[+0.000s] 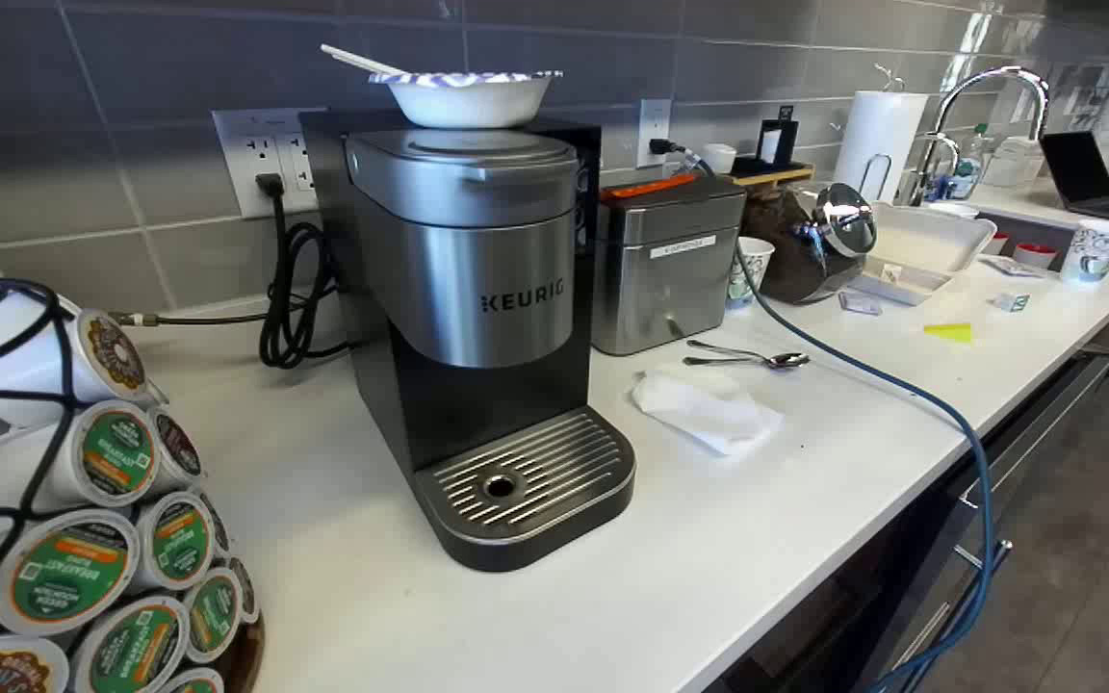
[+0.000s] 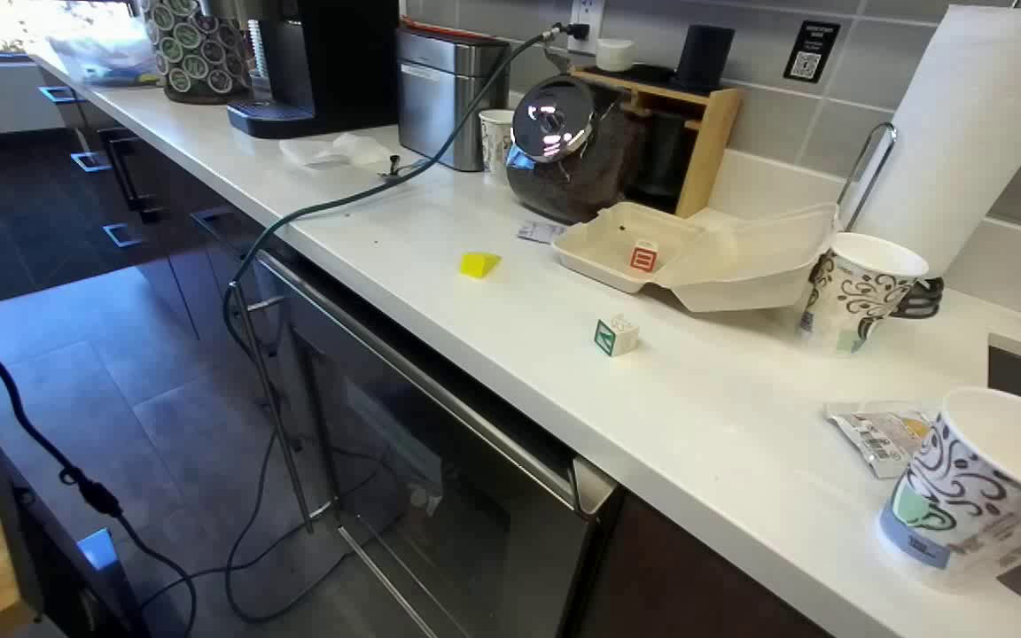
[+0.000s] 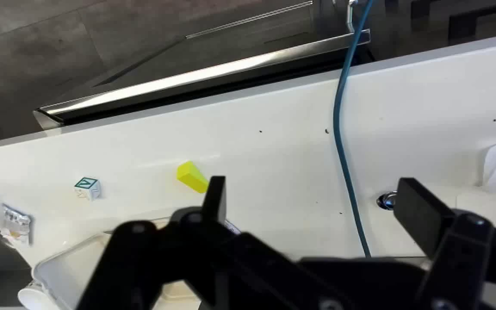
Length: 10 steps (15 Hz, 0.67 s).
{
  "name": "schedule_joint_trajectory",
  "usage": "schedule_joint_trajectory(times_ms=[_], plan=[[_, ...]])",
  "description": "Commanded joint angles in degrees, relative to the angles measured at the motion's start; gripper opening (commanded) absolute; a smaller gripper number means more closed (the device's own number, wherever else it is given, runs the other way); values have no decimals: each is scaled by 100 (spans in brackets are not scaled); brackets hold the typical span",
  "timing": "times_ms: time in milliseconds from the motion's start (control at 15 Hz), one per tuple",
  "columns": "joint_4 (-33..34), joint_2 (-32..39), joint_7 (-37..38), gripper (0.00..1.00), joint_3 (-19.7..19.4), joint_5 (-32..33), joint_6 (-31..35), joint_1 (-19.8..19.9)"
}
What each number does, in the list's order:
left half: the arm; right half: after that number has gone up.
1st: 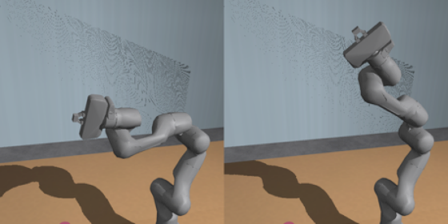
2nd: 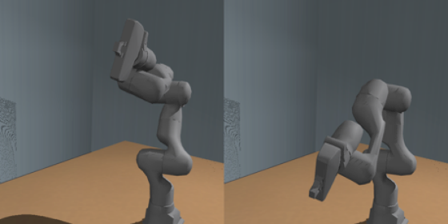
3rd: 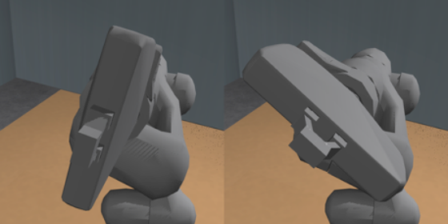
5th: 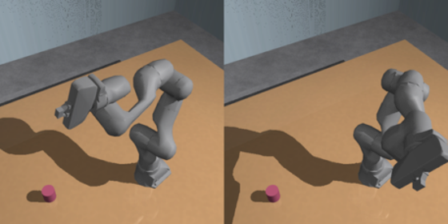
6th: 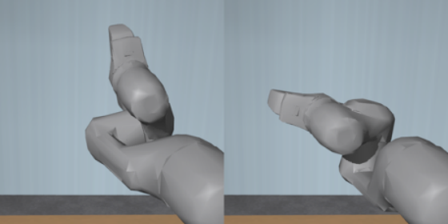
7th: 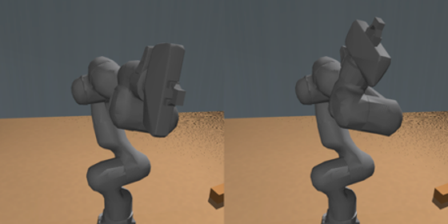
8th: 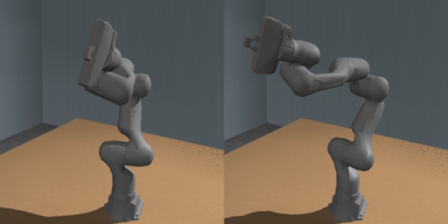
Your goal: Move the cube from the counter to the styrofoam pac
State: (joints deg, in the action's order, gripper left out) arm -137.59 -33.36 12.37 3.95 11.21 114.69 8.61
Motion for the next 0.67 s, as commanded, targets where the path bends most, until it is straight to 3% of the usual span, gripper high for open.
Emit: schedule_joint_trajectory(times_ms=[0, 267, 600], plan=[[11, 7, 38, 100, -74, 48, -18, -90], [11, 7, 38, 100, -74, 48, -18, -90], [785, 953, -264, 100, -1015, -564, -165, 170]])
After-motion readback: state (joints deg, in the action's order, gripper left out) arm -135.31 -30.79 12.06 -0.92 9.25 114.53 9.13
